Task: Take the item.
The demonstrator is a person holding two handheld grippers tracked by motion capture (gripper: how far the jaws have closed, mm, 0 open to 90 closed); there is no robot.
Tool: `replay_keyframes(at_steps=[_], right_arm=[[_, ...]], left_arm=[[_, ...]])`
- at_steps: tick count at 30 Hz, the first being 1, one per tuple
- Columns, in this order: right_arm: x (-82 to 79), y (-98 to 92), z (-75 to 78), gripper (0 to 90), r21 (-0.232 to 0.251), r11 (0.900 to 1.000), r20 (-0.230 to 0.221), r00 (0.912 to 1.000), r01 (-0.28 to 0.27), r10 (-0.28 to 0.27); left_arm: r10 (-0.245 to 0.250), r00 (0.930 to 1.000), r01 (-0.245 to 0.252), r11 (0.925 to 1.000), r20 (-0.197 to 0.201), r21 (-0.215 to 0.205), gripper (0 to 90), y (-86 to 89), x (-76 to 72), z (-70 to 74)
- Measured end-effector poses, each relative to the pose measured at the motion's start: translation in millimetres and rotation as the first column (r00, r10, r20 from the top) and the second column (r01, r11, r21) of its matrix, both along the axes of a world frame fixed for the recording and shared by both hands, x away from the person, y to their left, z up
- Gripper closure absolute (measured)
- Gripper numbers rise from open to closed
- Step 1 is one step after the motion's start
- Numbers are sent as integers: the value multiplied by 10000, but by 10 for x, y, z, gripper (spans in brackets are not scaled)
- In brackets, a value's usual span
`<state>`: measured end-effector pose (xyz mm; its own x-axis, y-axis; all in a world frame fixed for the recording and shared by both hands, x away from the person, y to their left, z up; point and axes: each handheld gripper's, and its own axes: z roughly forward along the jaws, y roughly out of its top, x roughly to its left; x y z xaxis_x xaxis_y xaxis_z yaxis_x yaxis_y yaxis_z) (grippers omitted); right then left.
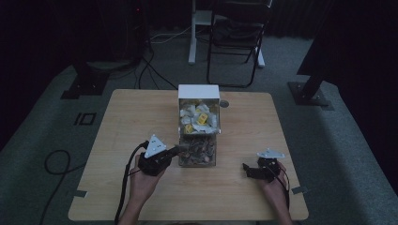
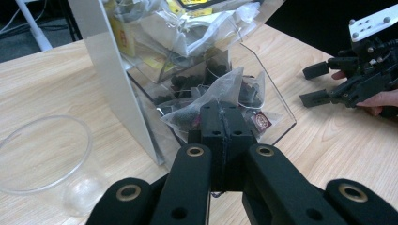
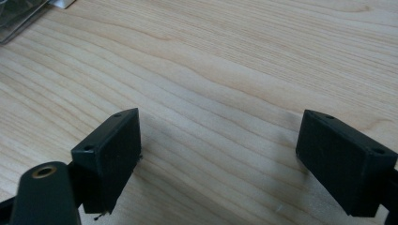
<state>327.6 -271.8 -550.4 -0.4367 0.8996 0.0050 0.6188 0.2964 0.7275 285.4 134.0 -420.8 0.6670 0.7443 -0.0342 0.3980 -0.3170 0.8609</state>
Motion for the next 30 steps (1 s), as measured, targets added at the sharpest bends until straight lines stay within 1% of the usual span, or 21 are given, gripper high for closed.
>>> replay_keyframes(at_steps=[11, 26, 27, 30], right_arm=[[0, 0, 0, 141, 2, 10000, 0, 10000, 2, -2], [0, 0, 0, 141, 0, 10000, 0, 10000, 2, -2], [0, 0, 0, 141, 1, 10000, -1, 10000, 1, -1], [0, 0, 0, 141, 2, 10000, 2, 10000, 2, -2]], left_arm=[[240, 9997, -240, 9997, 50, -45, 900, 97, 30, 39], [509, 9987, -509, 9987, 99, -28, 900, 188, 90, 63], [556, 9984, -557, 9984, 103, 21, 900, 202, 97, 66], [654, 9978, -654, 9979, 124, -38, 900, 231, 107, 71]])
